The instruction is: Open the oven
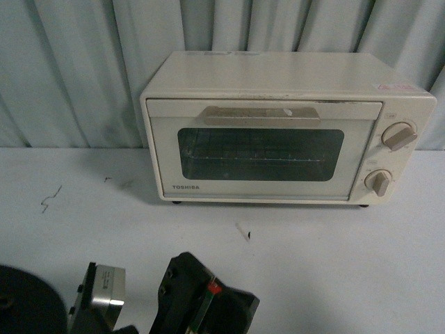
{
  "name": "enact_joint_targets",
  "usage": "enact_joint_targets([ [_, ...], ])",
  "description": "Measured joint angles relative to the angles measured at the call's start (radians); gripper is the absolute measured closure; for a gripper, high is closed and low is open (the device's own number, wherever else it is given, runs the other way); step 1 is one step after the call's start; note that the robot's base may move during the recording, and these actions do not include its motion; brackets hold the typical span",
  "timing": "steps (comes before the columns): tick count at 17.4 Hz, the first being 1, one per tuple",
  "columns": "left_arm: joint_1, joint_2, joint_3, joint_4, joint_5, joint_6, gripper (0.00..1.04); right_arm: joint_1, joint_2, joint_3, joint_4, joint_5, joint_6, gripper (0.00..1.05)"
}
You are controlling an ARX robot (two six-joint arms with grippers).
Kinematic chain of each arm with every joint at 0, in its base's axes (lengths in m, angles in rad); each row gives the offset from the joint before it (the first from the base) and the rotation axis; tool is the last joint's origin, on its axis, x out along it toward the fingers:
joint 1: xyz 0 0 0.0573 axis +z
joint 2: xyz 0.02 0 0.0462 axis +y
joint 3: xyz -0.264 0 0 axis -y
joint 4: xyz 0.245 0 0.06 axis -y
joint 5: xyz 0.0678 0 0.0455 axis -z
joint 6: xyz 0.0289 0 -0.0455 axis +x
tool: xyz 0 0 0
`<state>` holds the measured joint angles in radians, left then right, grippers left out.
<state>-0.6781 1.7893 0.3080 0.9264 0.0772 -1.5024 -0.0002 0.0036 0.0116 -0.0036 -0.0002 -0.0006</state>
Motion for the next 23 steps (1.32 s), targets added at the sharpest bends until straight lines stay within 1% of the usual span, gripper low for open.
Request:
enact_joint_targets([
  [3, 0.039, 0.079, 0.119, -0.005, 0.006, 0.024, 0.07, 0.0, 0.0, 0.0, 0.0, 0.0, 0.0, 0.06],
  [6, 0.076, 0.137, 0.196, -0.01, 0.008, 0.045, 0.07, 0.0, 0.0, 0.0, 0.0, 0.0, 0.0, 0.06],
  [11, 0.136, 0.206, 0.251, -0.015, 0.004, 0.066, 0.07, 0.0, 0.0, 0.0, 0.0, 0.0, 0.0, 0.06],
  [14, 0.194, 0.259, 0.308, -0.018, -0.007, 0.074, 0.07, 0.0, 0.0, 0.0, 0.0, 0.0, 0.0, 0.06],
  [18, 0.219, 0.294, 0.309, -0.011, -0.023, 0.076, 0.07, 0.0, 0.0, 0.0, 0.0, 0.0, 0.0, 0.06],
  [23, 0.224, 0.306, 0.309, -0.004, -0.027, 0.076, 0.07, 0.0, 0.0, 0.0, 0.0, 0.0, 0.0, 0.06],
])
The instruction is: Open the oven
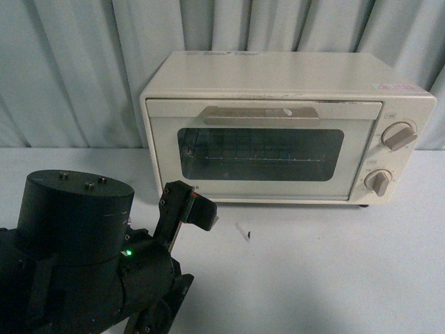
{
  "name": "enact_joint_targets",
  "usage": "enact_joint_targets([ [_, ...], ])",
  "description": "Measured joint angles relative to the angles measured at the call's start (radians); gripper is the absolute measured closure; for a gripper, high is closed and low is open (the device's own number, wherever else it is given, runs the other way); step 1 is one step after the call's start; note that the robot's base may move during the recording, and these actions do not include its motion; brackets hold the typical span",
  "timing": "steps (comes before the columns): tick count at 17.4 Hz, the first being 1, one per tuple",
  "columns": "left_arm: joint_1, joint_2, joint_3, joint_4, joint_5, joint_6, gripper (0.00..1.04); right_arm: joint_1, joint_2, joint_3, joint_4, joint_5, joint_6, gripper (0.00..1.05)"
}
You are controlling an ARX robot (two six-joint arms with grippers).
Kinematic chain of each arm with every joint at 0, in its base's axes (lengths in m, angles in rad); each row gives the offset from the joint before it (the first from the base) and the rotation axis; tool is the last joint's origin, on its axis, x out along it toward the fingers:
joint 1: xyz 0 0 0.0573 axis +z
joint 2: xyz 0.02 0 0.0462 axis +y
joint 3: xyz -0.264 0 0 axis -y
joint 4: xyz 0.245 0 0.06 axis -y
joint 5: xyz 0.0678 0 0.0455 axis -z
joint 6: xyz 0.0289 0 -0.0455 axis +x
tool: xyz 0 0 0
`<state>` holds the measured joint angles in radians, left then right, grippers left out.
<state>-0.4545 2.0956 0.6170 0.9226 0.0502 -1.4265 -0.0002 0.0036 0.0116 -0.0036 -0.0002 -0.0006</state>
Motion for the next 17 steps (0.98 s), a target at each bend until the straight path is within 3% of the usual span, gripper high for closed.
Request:
enact_joint_targets([
  [17, -0.006, 0.005, 0.0, -0.022, -0.013, 0.016, 0.07, 0.0, 0.0, 0.0, 0.0, 0.0, 0.0, 0.06],
])
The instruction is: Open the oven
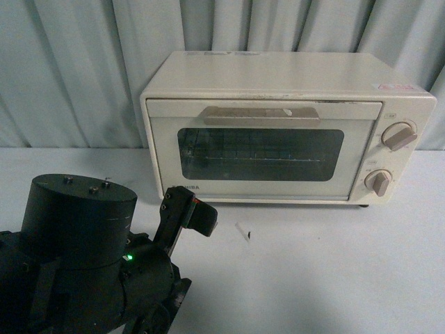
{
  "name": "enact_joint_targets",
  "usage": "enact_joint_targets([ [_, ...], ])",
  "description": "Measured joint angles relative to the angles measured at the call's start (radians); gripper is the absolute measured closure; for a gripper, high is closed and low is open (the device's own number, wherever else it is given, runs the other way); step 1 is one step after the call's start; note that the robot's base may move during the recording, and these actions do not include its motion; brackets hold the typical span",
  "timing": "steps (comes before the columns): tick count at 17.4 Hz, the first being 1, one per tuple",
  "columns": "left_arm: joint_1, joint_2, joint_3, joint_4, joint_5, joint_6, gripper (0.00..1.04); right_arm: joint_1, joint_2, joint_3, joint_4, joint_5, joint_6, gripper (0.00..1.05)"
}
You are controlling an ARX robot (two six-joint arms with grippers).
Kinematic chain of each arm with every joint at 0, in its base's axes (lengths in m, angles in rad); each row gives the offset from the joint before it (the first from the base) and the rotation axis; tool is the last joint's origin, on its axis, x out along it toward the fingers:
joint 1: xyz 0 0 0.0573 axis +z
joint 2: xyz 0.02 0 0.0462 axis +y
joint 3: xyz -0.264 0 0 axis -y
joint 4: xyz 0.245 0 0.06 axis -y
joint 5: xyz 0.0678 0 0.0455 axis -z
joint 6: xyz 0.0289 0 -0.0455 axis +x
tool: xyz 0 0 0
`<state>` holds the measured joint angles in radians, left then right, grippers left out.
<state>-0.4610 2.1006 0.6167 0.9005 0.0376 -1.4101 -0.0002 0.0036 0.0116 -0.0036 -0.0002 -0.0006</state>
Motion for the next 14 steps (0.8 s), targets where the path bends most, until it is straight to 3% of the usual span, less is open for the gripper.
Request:
enact_joint_targets([
  [4, 0.0, 0.0, 0.0, 0.0, 0.0, 0.0, 0.07, 0.0, 0.0, 0.0, 0.0, 0.0, 0.0, 0.06],
  [5, 0.0, 0.0, 0.0, 0.0, 0.0, 0.0, 0.07, 0.026, 0.023, 0.019, -0.068, 0.083, 0.028, 0.06],
  [6, -0.001, 0.0, 0.0, 0.0, 0.0, 0.001, 0.07, 0.123, 0.378, 0.102, 0.037, 0.428, 0.123, 0.18],
  [7, -0.003, 0.0, 0.0, 0.0, 0.002, 0.002, 0.07, 0.136, 0.64, 0.142, 0.268, 0.541, 0.106, 0.4],
  [14, -0.003, 0.0, 0.0, 0.0, 0.003, 0.002, 0.07, 0.277, 1.011, 0.233, 0.53, 0.541, 0.057, 0.81],
])
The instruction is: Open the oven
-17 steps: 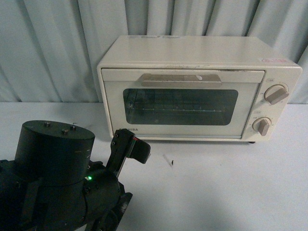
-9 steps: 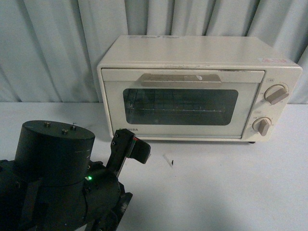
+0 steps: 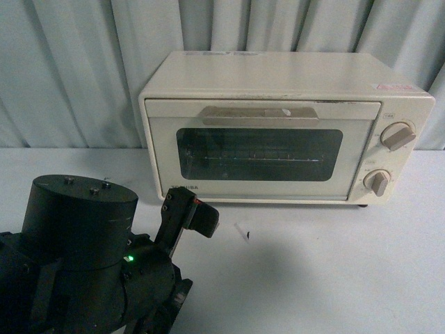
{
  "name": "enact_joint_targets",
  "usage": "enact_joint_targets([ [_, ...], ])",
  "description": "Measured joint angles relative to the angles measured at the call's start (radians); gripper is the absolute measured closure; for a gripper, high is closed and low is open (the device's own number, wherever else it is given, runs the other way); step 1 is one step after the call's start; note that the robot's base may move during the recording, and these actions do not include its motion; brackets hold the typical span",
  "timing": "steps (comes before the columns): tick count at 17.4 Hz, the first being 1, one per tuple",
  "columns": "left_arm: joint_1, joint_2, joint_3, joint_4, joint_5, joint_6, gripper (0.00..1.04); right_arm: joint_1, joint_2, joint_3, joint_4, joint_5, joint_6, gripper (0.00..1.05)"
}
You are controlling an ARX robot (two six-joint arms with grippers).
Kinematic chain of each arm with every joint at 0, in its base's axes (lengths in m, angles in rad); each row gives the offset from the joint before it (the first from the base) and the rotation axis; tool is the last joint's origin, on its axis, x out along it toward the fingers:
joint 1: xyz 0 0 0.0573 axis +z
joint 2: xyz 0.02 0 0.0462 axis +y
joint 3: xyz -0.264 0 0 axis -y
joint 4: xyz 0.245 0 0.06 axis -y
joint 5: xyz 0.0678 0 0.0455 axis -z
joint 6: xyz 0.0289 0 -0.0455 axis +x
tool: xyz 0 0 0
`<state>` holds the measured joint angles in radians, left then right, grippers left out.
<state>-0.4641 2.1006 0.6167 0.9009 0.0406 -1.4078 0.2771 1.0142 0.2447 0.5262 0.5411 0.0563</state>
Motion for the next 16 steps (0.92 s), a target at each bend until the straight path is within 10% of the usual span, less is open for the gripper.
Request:
enact_joint_targets([
  [4, 0.0, 0.0, 0.0, 0.0, 0.0, 0.0, 0.07, 0.06, 0.151, 0.072, 0.091, -0.028, -0.033, 1.03],
  [16, 0.0, 0.0, 0.0, 0.0, 0.0, 0.001, 0.07, 0.137, 0.652, 0.457, 0.207, -0.201, -0.059, 1.03],
])
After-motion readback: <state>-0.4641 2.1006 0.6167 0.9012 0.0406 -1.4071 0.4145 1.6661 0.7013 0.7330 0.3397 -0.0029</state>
